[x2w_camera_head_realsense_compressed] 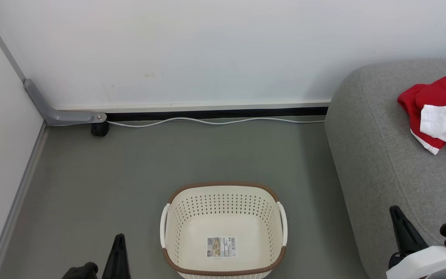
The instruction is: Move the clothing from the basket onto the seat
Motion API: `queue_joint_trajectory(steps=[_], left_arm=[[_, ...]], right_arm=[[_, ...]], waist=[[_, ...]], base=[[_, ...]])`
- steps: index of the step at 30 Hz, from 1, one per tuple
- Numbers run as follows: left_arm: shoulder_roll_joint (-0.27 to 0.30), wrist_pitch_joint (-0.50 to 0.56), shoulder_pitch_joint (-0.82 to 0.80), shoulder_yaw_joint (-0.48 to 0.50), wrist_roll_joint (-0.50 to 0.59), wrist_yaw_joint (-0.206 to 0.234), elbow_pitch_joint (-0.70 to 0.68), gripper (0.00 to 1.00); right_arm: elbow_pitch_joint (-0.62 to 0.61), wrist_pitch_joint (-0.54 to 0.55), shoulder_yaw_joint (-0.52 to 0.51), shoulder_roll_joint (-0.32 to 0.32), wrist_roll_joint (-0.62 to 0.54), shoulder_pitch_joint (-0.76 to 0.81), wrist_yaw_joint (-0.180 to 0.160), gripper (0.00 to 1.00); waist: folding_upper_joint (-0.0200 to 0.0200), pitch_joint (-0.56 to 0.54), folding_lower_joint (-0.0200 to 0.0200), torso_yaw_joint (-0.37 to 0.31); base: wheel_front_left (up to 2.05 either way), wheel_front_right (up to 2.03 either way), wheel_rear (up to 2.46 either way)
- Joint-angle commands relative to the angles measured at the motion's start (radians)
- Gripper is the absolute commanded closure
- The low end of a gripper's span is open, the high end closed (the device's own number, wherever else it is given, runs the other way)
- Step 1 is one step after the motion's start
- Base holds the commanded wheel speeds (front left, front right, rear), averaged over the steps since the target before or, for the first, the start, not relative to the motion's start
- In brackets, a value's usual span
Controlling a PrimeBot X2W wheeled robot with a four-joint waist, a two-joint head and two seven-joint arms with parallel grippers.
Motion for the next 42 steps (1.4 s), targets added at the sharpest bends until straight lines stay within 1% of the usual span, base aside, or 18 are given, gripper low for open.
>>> queue_joint_trajectory(steps=[1,42], left_arm=[[0.008,0.002,-0.035,0.014,-0.034,-0.011,-0.019,1.00],[0.025,0.103,-0.110,0.087,-0.480,-0.125,0.014,1.00]], right_arm=[[-0.032,0.009,-0.015,-0.013,0.029,-0.031,0.000,1.00],[-0.083,0.127,-0.114,0.064,0.390,-0.034,0.001,1.00]], waist=[[-0.0001,0.000,-0.0003,0.000],[-0.0001,-0.002,-0.0004,0.005]], base=[[0.00,0.00,0.00],[0.00,0.00,0.00]])
